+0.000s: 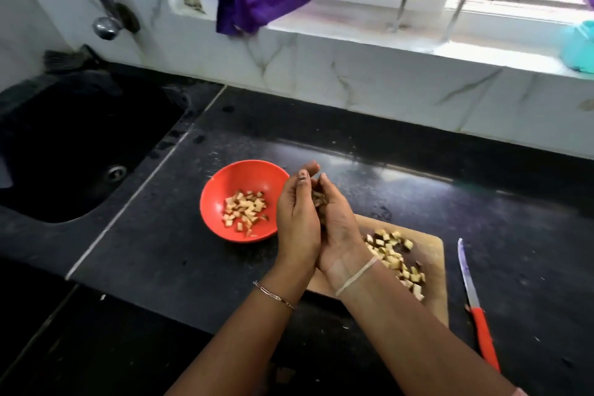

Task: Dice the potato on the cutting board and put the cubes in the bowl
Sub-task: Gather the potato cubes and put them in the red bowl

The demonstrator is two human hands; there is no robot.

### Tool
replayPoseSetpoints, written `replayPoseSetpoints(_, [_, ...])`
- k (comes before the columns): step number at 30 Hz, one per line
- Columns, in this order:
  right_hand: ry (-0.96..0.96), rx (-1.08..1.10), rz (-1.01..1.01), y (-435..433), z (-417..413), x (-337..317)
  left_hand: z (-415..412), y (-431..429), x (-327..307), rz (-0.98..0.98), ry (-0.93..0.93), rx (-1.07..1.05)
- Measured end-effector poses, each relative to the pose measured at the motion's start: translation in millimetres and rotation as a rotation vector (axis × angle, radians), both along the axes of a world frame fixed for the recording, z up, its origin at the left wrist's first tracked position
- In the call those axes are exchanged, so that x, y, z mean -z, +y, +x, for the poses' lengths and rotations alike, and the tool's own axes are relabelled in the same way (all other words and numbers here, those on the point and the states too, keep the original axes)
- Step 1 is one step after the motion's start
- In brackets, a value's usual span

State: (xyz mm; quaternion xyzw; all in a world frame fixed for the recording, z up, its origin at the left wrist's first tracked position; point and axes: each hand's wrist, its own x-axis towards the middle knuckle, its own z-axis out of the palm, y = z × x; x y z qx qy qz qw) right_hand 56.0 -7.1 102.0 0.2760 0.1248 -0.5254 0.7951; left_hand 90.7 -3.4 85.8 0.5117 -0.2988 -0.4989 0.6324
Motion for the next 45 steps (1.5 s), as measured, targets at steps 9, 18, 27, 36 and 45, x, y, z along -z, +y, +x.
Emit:
replayPoseSetpoints(9, [0.777,-0.297,-0.097,-54,75,16,85,-57,16,0.31,0.114,-0.03])
replayPoseSetpoints(18, [1.247,-0.437,-0.192,-78,86,57,117,-75,45,0.418,0.131,0.05])
replayPoseSetpoints(27, [1.422,-0.395,-0.315,-82,75,71,122,-73,60,0.373,0.075,0.015])
replayPoseSetpoints(36, [1.013,-0.307,-0.398,-88,65,71,112,-50,58,0.156,-0.203,0.17])
replayPoseSetpoints(45, [1.031,-0.344,-0.495,-90,63,66,113,-45,63,0.069,-0.637,0.146])
